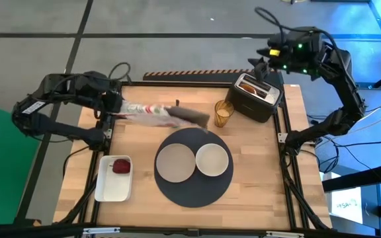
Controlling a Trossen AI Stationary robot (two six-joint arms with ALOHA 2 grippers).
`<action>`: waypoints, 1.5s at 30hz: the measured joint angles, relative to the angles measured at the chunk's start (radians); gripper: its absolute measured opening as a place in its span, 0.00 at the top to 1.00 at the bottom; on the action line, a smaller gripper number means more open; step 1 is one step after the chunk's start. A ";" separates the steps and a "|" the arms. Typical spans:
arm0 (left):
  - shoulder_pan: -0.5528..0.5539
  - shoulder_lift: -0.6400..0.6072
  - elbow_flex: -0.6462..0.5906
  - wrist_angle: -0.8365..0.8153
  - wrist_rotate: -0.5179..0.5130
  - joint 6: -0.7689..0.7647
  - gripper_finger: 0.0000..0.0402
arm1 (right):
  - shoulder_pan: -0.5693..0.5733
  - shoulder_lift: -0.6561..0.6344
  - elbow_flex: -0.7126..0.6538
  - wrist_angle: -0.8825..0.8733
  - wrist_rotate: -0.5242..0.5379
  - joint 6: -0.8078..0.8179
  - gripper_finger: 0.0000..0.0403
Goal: Arrange a breakfast setting
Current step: Pour the cereal from the cereal box into the white bowl
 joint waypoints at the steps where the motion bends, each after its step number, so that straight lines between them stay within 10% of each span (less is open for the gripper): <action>1: -0.020 0.024 0.017 -0.033 -0.014 0.000 0.45 | 0.000 0.000 0.000 -0.025 0.000 0.005 0.42; 22: -0.315 0.445 0.079 -0.124 -0.224 -0.069 0.45 | 0.001 -0.073 0.000 -0.275 -0.087 0.010 0.42; 45: -0.495 0.500 0.079 -0.128 -0.619 -0.108 0.45 | 0.001 -0.107 0.001 -0.317 -0.106 -0.018 0.42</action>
